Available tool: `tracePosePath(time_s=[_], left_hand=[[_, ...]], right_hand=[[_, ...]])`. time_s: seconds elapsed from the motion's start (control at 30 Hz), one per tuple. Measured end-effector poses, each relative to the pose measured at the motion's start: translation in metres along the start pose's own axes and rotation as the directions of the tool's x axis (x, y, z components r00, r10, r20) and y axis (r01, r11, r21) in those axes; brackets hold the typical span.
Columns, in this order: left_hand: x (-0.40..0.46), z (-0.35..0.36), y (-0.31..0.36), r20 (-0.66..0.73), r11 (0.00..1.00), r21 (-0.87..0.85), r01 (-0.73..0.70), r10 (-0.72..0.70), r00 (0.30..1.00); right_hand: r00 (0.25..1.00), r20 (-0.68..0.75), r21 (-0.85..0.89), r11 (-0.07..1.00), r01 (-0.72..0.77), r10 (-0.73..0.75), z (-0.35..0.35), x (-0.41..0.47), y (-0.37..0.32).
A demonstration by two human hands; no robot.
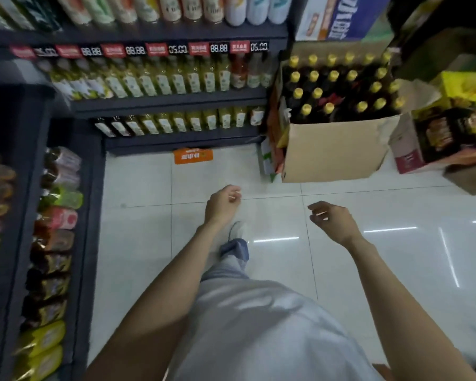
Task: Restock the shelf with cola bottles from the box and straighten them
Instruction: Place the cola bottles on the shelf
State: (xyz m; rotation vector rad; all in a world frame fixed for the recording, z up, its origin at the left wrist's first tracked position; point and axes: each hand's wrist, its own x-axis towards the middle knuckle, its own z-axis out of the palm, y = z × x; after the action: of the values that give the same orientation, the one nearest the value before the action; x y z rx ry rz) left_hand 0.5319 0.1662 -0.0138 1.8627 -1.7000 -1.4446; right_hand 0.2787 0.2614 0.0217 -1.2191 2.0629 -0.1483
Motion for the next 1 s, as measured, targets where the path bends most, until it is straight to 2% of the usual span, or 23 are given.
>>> tracePosePath(time_s=[0.1, 0.2, 0.3, 0.4, 0.47, 0.57, 0.63, 0.67, 0.73, 0.8, 0.93, 1.0], left_hand=[[0.055, 0.020, 0.063, 0.040, 0.997, 0.020, -0.081, 0.080, 0.996], [0.105, 0.042, 0.111, 0.067, 0.991, 0.070, -0.114, 0.109, 0.992], [0.147, 0.070, 0.150, 0.079, 0.987, 0.106, -0.124, 0.115, 0.990], [0.182, 0.100, 0.175, 0.056, 0.989, 0.097, -0.112, 0.107, 0.993], [0.202, 0.121, 0.184, 0.003, 0.992, 0.112, -0.059, 0.059, 0.998], [0.226, 0.152, 0.195, -0.113, 0.992, 0.118, 0.046, -0.033, 0.993], [0.233, 0.164, 0.197, -0.158, 0.988, 0.139, 0.071, -0.048, 0.986], [0.240, 0.172, 0.199, -0.190, 0.985, 0.153, 0.084, -0.054, 0.980], [0.251, 0.183, 0.202, -0.248, 0.980, 0.158, 0.117, -0.075, 0.966], [0.260, 0.190, 0.203, -0.281, 0.979, 0.125, 0.161, -0.121, 0.952], [0.272, 0.201, 0.208, -0.315, 0.981, 0.081, 0.178, -0.144, 0.938], [0.276, 0.203, 0.210, -0.342, 0.978, 0.079, 0.191, -0.153, 0.927]], right_hand=[[0.995, -0.083, 0.051, 0.998, -0.046, 0.051, -0.045, 0.050, 0.012], [0.987, -0.161, 0.031, 0.999, 0.012, -0.007, -0.091, 0.105, 0.024], [0.978, -0.182, -0.058, 0.994, 0.095, -0.104, -0.137, 0.171, 0.043], [0.963, -0.173, -0.291, 0.945, 0.150, -0.206, -0.172, 0.243, 0.068], [0.949, -0.097, -0.425, 0.875, 0.232, -0.299, -0.189, 0.285, 0.081], [0.874, -0.001, -0.574, 0.716, 0.397, -0.486, -0.205, 0.336, 0.095], [0.858, 0.080, -0.651, 0.625, 0.430, -0.507, -0.205, 0.357, 0.099], [0.876, 0.168, -0.668, 0.601, 0.439, -0.453, -0.207, 0.368, 0.099], [0.891, 0.309, -0.659, 0.600, 0.453, -0.333, -0.207, 0.384, 0.101], [0.871, 0.370, -0.651, 0.579, 0.491, -0.323, -0.209, 0.398, 0.102], [0.748, 0.368, -0.515, 0.549, 0.659, -0.552, -0.209, 0.409, 0.094], [0.705, 0.352, -0.471, 0.534, 0.702, -0.616, -0.205, 0.412, 0.083]])
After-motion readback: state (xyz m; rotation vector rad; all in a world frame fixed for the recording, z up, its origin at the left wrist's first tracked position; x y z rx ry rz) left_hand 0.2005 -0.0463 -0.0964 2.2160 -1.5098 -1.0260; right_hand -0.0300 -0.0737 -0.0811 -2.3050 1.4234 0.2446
